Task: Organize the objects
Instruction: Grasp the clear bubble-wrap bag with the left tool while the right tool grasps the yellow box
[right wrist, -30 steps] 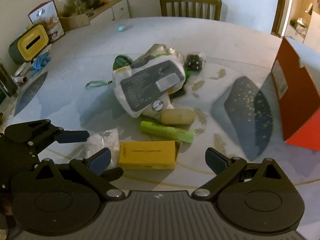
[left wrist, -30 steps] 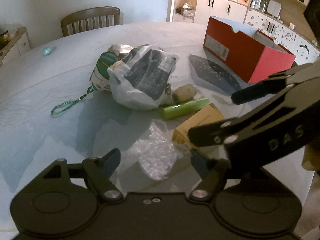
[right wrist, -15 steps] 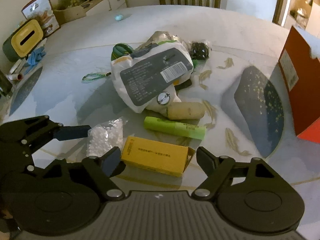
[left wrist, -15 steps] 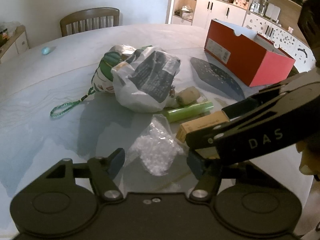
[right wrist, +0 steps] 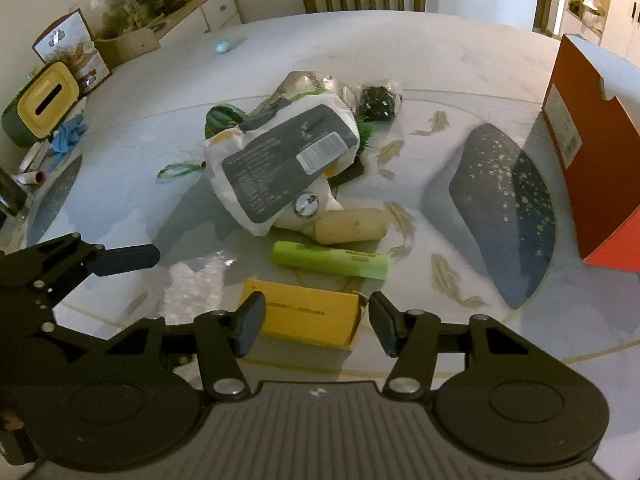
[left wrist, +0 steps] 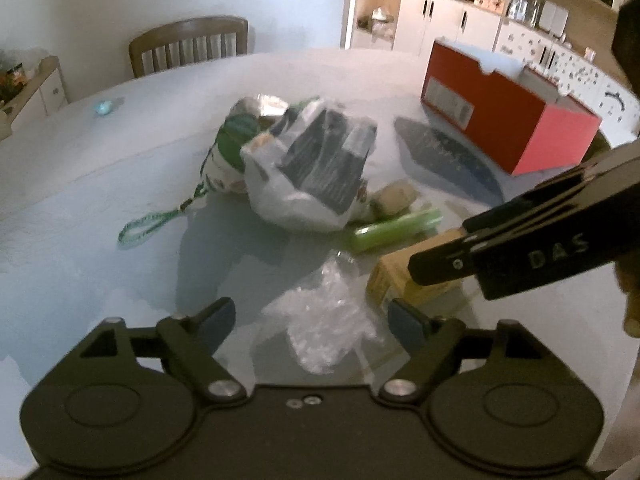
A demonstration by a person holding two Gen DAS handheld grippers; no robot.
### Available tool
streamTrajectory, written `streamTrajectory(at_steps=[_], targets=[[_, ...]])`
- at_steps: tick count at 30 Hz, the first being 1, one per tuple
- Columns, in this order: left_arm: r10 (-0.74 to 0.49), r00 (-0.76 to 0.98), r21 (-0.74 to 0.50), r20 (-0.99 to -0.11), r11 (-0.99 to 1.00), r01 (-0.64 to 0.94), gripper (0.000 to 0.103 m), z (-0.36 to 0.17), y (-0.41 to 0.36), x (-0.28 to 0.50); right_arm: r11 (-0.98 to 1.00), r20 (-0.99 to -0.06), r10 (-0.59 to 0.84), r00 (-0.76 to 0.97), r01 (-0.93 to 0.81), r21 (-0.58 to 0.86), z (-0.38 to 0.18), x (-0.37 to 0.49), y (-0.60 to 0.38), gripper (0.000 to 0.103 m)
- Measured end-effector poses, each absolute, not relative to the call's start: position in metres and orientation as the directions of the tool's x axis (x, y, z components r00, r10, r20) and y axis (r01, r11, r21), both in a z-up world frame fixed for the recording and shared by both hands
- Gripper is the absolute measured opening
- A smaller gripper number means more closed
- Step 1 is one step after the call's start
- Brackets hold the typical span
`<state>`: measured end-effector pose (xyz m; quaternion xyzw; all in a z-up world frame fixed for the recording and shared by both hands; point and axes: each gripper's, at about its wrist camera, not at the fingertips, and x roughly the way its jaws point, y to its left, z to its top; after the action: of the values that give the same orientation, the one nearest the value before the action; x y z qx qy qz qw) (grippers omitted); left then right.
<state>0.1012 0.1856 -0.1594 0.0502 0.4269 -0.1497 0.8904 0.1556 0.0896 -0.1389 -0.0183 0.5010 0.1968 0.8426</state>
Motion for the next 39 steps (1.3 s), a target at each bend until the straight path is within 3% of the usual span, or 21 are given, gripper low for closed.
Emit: streamTrajectory(at_steps=[8,14,17,18,22,23,25,27,32,33,34,35,39], targets=[[-0.208,0.583,-0.043,-0.785,0.958,0.284,0.072,-0.165,0.189,0.103,0.931,-0.870,0.296,0.394,-0.323,0.170,-0.147,0.159,0.100,0.077],[-0.200,0.592,-0.038,-0.780,0.961,0.274,0.062,-0.165,0.188,0.103,0.933,-0.875,0.287,0.391,-0.322,0.161,-0.152,0.161,0.109,0.081],[-0.196,0.597,-0.038,-0.778,0.963,0.267,0.052,-0.164,0.188,0.104,0.931,-0.875,0.285,0.392,-0.330,0.156,-0.152,0.161,0.110,0.080],[-0.200,0.597,-0.042,-0.777,0.963,0.268,0.045,-0.164,0.188,0.104,0.931,-0.876,0.286,0.389,-0.330,0.157,-0.152,0.161,0.110,0.079],[-0.213,0.595,-0.058,-0.775,0.961,0.269,0.038,-0.162,0.187,0.105,0.924,-0.868,0.304,0.392,-0.342,0.169,-0.148,0.160,0.109,0.064],[-0.214,0.594,-0.062,-0.776,0.962,0.266,0.038,-0.162,0.187,0.105,0.922,-0.864,0.309,0.397,-0.346,0.171,-0.147,0.159,0.109,0.044],[-0.213,0.592,-0.067,-0.777,0.964,0.259,0.038,-0.162,0.188,0.105,0.911,-0.854,0.343,0.392,-0.359,0.202,-0.142,0.158,0.108,0.031],[-0.201,0.592,-0.060,-0.780,0.967,0.249,0.038,-0.162,0.189,0.104,0.905,-0.853,0.339,0.398,-0.385,0.180,-0.140,0.156,0.109,0.031],[-0.189,0.587,-0.065,-0.787,0.972,0.225,0.038,-0.159,0.191,0.099,0.860,-0.841,0.381,0.385,-0.481,0.170,-0.132,0.152,0.103,0.034],[-0.186,0.590,-0.062,-0.786,0.973,0.224,0.038,-0.158,0.190,0.098,0.846,-0.844,0.389,0.369,-0.505,0.169,-0.131,0.151,0.103,0.039],[-0.184,0.591,-0.063,-0.785,0.974,0.220,0.037,-0.158,0.190,0.097,0.830,-0.851,0.397,0.343,-0.530,0.174,-0.131,0.151,0.103,0.052],[-0.184,0.591,-0.067,-0.785,0.974,0.214,0.037,-0.157,0.190,0.096,0.815,-0.856,0.405,0.321,-0.550,0.179,-0.132,0.149,0.103,0.059],[-0.184,0.595,-0.067,-0.783,0.975,0.214,0.037,-0.154,0.190,0.092,0.792,-0.870,0.382,0.311,-0.595,0.136,-0.142,0.140,0.105,0.059]])
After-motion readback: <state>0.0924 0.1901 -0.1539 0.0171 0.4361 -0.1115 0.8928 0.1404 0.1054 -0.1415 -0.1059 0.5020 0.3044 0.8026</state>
